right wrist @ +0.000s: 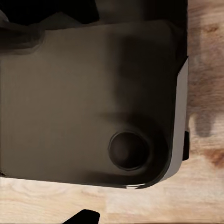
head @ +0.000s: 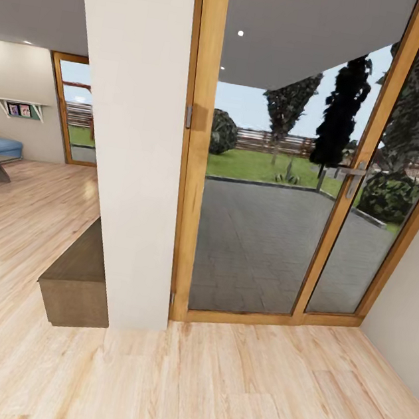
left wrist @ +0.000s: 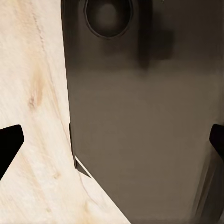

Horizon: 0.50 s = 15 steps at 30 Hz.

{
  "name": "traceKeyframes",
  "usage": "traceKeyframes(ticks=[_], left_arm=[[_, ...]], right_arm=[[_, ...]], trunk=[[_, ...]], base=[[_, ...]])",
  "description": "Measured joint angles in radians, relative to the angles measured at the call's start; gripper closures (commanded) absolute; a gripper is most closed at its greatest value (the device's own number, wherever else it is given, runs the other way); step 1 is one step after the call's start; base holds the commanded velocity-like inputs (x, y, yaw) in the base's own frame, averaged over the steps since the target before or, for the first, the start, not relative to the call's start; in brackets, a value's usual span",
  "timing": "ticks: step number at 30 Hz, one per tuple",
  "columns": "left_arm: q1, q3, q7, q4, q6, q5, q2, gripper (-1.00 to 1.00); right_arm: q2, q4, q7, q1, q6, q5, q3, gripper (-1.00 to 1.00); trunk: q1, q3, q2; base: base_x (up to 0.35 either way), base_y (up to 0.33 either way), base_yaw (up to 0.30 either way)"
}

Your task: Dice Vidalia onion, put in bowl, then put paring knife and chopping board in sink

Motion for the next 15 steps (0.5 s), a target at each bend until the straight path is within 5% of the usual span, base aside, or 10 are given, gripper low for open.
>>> traceKeyframes(ticks=[15], left_arm=[[0.0,0.0,0.0,0.0,0.0,-0.001,0.0,-1.0]], right_arm=[[0.002,-0.002,0.0,0.0,-0.085,-0.001,0.001,-1.0]], trunk=[[0.0,0.0,0.0]], base=[[0.0,0.0,0.0]])
